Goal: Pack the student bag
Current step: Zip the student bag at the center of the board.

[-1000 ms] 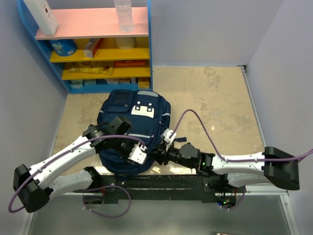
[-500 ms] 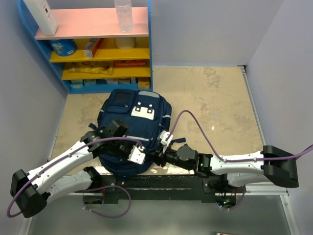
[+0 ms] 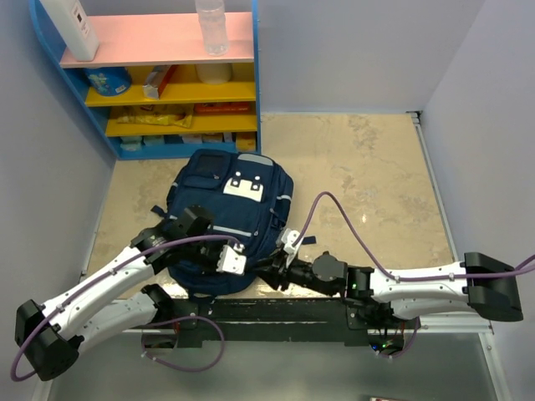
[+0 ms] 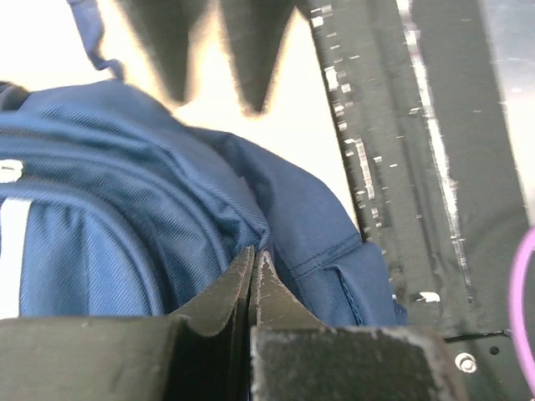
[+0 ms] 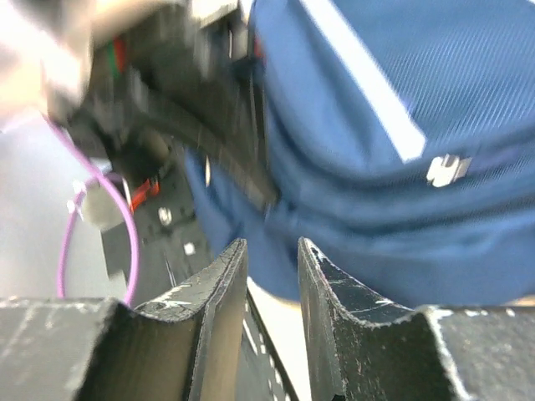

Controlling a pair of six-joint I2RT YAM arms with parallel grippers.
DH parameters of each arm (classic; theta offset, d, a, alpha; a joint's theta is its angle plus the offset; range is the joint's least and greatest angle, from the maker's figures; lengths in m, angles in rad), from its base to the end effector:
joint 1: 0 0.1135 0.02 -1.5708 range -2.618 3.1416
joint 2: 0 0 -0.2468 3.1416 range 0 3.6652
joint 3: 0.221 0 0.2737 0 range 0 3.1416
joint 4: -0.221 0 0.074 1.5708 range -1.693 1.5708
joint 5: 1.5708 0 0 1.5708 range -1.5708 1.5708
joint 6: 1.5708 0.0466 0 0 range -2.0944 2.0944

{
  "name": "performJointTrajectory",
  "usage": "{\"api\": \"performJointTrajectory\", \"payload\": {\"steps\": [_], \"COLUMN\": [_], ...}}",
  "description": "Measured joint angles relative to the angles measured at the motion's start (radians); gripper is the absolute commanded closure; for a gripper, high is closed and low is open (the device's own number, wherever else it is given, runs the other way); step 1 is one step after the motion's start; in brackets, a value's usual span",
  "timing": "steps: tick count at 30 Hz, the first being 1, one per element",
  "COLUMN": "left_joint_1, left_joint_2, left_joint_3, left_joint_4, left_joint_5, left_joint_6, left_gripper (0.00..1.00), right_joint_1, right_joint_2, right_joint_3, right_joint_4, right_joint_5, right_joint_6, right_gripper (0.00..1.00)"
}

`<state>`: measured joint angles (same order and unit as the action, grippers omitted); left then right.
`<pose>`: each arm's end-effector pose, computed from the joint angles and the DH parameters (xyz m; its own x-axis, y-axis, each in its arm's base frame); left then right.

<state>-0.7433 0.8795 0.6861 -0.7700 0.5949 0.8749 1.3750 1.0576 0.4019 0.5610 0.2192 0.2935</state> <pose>0.1300 -0.1549 0.2187 0.2233 0.6581 -0.7191 0.9742 -0.1743 0.1430 0.0617 0.2590 0.2019 -0.2824 0.0276 -0.9589 -0.8708 0.4119 0.2683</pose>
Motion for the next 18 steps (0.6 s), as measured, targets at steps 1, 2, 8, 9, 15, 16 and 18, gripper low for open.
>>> {"api": "performJointTrajectory", "payload": {"steps": [1,2,8,9,15,16,18], "left_joint_1": [0.011,0.023,0.064,0.065,0.076,0.078,0.082], "left_joint_2": [-0.007,-0.013,-0.017,-0.017,-0.023,-0.027,-0.038], "left_joint_3": [0.0,0.004,0.064,0.071,0.078,0.077,0.075], "left_joint_4": [0.001,0.002,0.011,0.013,0.008,0.006,0.003], "left_joint_5": [-0.006,-0.015,-0.046,-0.046,-0.032,-0.028,-0.018], "left_joint_6": [-0.006,-0.02,-0.054,-0.056,-0.063,-0.063,-0.063], "left_gripper": [1.0,1.0,1.0,1.0,1.0,1.0,1.0], "right_joint_1": [0.008,0.017,0.067,0.071,0.073,0.073,0.073], "right_joint_2": [-0.002,0.004,0.15,0.182,0.301,0.316,0.339], "right_joint_3": [-0.015,-0.028,-0.049,-0.049,-0.05,-0.049,-0.045], "right_joint_4": [-0.002,-0.006,-0.006,-0.001,0.124,0.151,0.193], "right_joint_5": [0.0,0.001,0.023,0.034,0.152,0.169,0.191], "right_joint_6": [0.002,0.004,-0.008,-0.016,-0.106,-0.126,-0.165], "right_gripper": [0.68,0.67,0.5,0.49,0.49,0.49,0.5]}}
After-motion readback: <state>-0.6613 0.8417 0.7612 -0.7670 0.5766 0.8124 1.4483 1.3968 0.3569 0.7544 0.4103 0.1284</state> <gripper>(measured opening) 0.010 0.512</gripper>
